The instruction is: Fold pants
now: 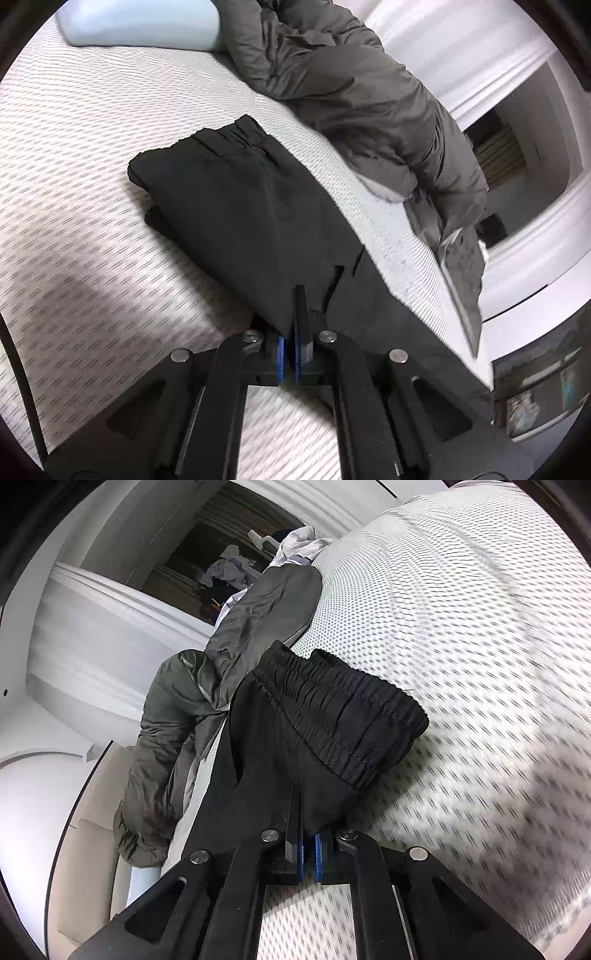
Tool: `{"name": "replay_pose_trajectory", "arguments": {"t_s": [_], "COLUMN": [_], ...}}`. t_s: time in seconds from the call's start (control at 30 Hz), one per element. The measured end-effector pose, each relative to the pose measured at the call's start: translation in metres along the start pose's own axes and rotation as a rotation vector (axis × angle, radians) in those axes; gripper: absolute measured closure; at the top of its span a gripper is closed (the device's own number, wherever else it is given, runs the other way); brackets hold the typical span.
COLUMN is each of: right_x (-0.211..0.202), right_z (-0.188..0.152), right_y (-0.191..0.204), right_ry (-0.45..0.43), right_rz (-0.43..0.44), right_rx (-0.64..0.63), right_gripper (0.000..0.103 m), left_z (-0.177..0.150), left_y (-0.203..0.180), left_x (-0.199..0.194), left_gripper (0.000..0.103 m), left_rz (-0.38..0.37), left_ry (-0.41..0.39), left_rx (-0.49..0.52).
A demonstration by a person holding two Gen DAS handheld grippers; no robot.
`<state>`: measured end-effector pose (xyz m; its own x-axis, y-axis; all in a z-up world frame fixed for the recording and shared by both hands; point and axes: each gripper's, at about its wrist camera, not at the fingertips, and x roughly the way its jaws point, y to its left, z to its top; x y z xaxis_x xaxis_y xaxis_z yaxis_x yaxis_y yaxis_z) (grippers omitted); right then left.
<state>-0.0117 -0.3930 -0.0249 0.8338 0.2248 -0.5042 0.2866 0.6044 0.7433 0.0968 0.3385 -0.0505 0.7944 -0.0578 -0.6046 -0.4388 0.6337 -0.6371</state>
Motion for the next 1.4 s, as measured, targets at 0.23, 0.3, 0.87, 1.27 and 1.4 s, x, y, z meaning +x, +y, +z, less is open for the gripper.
{"name": "replay_pose_trajectory", "arguments": {"t_s": [0.23,0.3,0.87,1.27,1.4], "right_x": [-0.007,-0.011,-0.023,-0.082,-0.079], "right_z": [-0.015,-0.012,0.003,-0.003,0.026], "right_y": [-0.008,-0.016,-0.036,-0.03,0.001], "right_ry": [0.001,-0.004,-0.091,-0.222,-0.218], "right_rz": [-0.087,-0.034,-0.006,-0.106,-0.104], "right_rx": [0.016,0.066,0.153,0.005,-0.15], "right_gripper": [0.085,0.085,0.088,0.051,0.035], "left_z": [-0.024,-0.028,-0.099,-0.199,-0.229], "left_y": [0.026,0.02,-0.135,-0.234,-0.244], "left_x": [-0.039,-0.056,-0.05,0.032,0.049], "left_gripper": [0.095,0.094,0.031,0.004,0.001], "left_rz": [0.053,0.07,-0.099,-0.115,-0.084], "left_ry": [0.007,-0.016,0.022,0.207,0.275], "left_rx": [0.022,0.066,0.35,0.571,0.671]}}
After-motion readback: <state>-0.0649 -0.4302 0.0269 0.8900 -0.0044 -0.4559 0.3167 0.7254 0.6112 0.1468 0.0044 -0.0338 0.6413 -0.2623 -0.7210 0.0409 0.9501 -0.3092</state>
